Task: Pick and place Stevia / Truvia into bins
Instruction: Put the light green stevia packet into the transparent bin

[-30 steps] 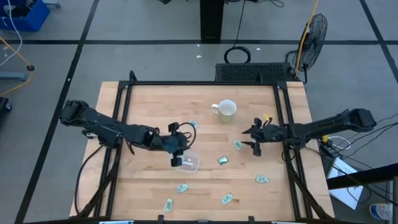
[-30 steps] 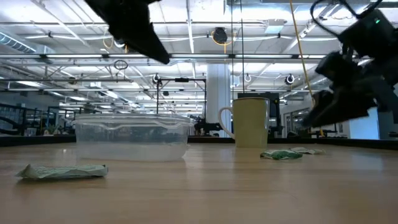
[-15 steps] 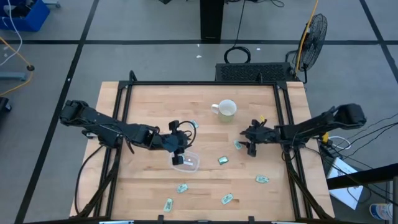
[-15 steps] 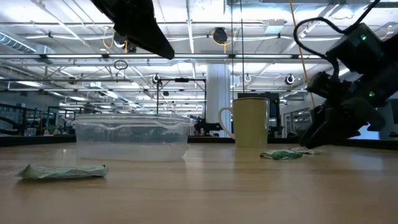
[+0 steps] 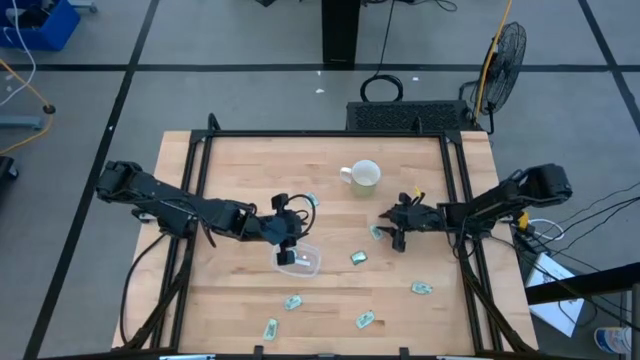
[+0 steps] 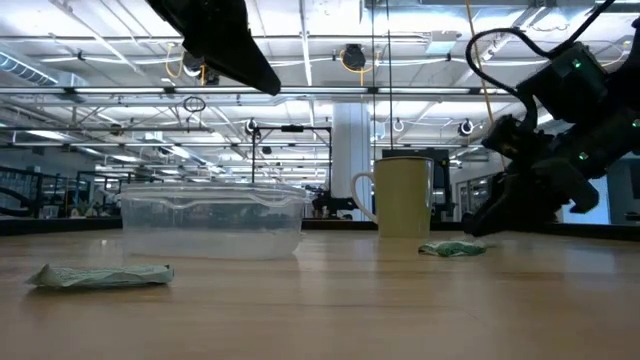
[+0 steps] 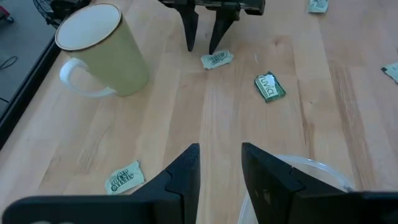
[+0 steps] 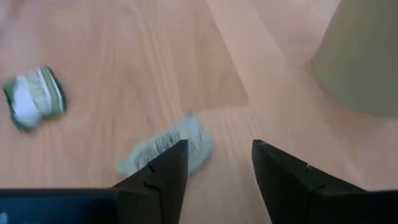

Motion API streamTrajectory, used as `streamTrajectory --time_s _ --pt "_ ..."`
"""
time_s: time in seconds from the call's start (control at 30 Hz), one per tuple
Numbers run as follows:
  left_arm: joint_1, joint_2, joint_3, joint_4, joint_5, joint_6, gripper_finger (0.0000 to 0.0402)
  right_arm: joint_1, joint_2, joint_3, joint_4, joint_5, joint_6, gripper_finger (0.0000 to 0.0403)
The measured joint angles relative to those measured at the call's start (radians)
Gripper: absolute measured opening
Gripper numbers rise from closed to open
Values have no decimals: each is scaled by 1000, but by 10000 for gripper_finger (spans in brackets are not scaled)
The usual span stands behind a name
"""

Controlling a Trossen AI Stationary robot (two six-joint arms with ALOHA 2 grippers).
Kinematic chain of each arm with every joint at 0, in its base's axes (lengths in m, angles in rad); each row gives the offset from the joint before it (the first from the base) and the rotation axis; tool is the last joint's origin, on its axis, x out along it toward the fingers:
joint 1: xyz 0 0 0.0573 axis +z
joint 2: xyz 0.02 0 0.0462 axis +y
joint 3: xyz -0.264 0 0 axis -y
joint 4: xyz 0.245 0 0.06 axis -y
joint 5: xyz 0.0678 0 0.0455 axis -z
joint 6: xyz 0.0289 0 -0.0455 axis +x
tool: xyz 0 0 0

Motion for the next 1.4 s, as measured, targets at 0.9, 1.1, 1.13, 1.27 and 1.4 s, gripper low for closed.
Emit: streamTrajectory --time_s 0.9,1.1,1.13,1.27,1.4 --pt "0 0 -1 1 0 -19 124 0 262 23 230 2 -28 132" --pt "0 0 -1 2 0 -19 124 -1 234 22 241 2 -91 36" --pt "0 0 -1 2 0 -19 124 -1 232 21 254 0 -108 19" --pt "1 8 -1 14 -2 -33 124 -1 228 28 436 -54 -154 11" --pt "7 13 -17 73 -5 -32 124 9 228 109 560 -138 -199 5"
